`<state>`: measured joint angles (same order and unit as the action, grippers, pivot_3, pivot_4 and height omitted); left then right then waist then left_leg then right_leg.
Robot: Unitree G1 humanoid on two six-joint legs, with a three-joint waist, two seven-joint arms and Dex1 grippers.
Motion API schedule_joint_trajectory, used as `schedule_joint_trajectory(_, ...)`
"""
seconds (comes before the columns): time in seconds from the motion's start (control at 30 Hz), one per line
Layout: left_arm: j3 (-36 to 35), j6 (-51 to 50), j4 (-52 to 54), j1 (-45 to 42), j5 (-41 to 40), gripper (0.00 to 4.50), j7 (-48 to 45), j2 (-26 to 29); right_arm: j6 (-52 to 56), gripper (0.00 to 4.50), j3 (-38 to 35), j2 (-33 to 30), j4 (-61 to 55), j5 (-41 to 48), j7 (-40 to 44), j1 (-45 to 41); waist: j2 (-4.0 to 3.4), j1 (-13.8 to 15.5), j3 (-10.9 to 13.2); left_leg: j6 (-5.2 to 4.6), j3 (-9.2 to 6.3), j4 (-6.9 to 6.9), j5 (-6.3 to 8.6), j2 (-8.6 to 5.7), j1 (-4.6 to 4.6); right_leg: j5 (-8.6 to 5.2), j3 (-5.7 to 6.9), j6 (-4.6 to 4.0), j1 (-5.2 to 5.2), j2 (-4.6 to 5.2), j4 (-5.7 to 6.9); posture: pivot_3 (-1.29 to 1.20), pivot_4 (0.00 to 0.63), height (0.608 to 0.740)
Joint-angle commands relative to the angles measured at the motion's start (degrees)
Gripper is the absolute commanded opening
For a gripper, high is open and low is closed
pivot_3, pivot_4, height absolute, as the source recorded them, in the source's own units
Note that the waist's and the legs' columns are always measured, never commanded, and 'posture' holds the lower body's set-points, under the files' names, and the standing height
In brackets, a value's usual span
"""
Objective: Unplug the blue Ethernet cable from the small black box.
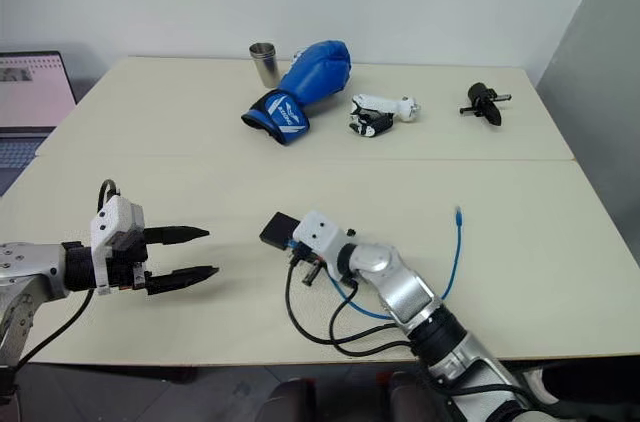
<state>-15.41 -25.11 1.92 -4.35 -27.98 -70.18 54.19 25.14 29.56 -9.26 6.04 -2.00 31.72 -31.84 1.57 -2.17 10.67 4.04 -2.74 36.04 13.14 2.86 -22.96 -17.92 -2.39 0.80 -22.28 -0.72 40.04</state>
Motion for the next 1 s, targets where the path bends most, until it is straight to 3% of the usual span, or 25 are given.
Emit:
schedule_joint_trajectory(0.03, -0.73, -9.74, 0.23, -3.85, -7.01, 4.15, 2.42, -2.55, -12.71, 0.09, -0.87, -6.54, -5.75, -4.38, 2.56, -1.31, -0.02, 0.20, 0.02, 0.00, 0.00, 0.00, 0.00, 0.00, -0.01, 0.00, 0.00, 0.00, -0.01, 0.00, 0.00, 0.00, 0.150, 0.740)
schedule_joint_trajectory(0.23, -0.91, -22.73, 0.84, -9.47, -15.32, 4.15, 7.32, -7.46, -34.82, 0.09, 0.34, -15.81, -4.92, -13.75, 1.90, -4.25, -0.02, 0.17, 0.02, 0.00, -0.05, 0.01, 0.00, -0.01, -0.02, -0.03, 0.03, 0.07, 0.01, -0.01, 0.01, 0.00, 0.150, 0.740)
schedule_joint_trajectory(0.4, -1.09, -29.44, 0.17, -15.42, -20.47, 4.15, 10.77, -11.69, -44.26, 0.09, 0.21, -18.16, -3.98, -16.91, 2.72, -6.12, 0.01, -0.20, 0.01, 0.01, -0.06, 0.02, 0.00, -0.01, -0.01, 0.01, 0.02, -0.01, 0.02, -0.01, 0.03, 0.00, 0.150, 0.740)
schedule_joint_trajectory(1.0, 4.91, -29.67, -3.09, -21.37, -20.12, 4.15, 8.59, -14.54, -40.00, 0.09, -3.48, -14.70, -8.15, -13.92, 8.07, -5.28, 0.01, 0.22, 0.01, 0.03, -0.13, 0.05, -0.02, -0.04, 0.01, 0.02, 0.01, -0.03, 0.08, 0.02, 0.08, 0.00, 0.150, 0.740)
